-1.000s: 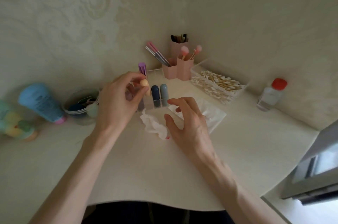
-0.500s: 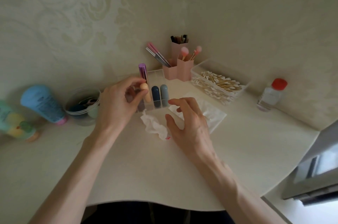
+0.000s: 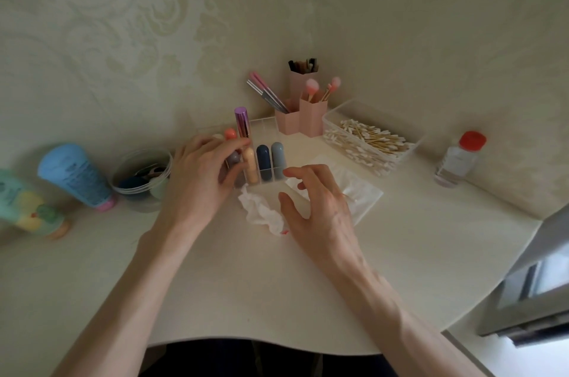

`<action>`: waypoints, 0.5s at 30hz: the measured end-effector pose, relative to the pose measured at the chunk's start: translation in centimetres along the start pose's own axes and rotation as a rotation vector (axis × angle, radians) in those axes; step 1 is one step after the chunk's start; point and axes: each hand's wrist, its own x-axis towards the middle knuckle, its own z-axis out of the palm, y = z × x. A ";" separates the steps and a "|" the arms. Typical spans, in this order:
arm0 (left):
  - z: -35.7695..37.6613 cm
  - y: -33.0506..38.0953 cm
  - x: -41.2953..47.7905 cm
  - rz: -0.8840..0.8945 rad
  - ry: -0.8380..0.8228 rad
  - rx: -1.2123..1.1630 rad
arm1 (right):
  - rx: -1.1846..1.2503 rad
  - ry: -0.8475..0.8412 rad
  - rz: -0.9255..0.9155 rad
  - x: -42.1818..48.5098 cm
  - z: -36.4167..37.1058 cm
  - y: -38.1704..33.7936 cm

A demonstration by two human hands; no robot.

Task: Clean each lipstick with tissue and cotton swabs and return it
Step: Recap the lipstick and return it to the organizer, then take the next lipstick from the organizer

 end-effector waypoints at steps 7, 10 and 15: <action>-2.1 0.5 0.6 -0.038 0.133 -0.114 | 0.012 -0.004 -0.009 -0.1 0.2 0.1; -3.8 1.3 -0.2 -0.075 0.202 -0.306 | 0.043 -0.009 -0.017 -0.2 0.2 -0.3; -4.9 3.3 -2.9 -0.170 0.100 -0.659 | 0.076 -0.058 -0.076 -0.3 0.1 -1.6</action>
